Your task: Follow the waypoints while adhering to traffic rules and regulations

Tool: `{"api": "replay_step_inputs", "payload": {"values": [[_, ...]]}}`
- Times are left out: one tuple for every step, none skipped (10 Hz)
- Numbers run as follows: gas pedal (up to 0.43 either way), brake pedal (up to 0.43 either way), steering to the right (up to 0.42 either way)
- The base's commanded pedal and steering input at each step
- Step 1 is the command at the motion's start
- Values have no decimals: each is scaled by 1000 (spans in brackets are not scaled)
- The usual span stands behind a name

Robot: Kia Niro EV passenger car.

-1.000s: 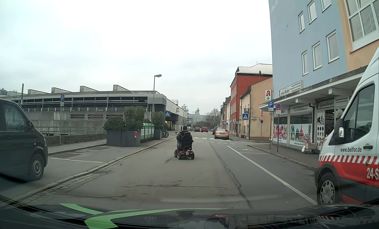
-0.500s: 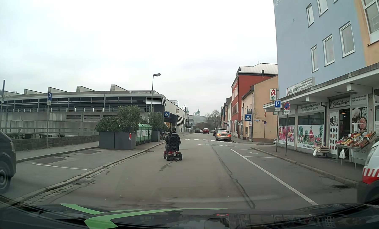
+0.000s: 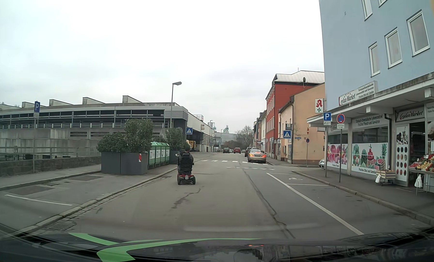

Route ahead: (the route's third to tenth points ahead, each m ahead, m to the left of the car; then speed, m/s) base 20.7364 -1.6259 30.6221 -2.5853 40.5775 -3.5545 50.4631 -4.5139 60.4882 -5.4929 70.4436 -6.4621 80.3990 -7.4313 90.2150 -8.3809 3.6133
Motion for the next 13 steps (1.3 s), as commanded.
{"api": "replay_step_inputs", "payload": {"values": [[157,0,18],[169,0,28],[177,0,36],[177,0,46],[209,0,56],[220,0,63],[228,0,70],[228,0,73],[228,0,74],[228,0,73],[209,0,70],[197,0,62],[157,0,55]]}}
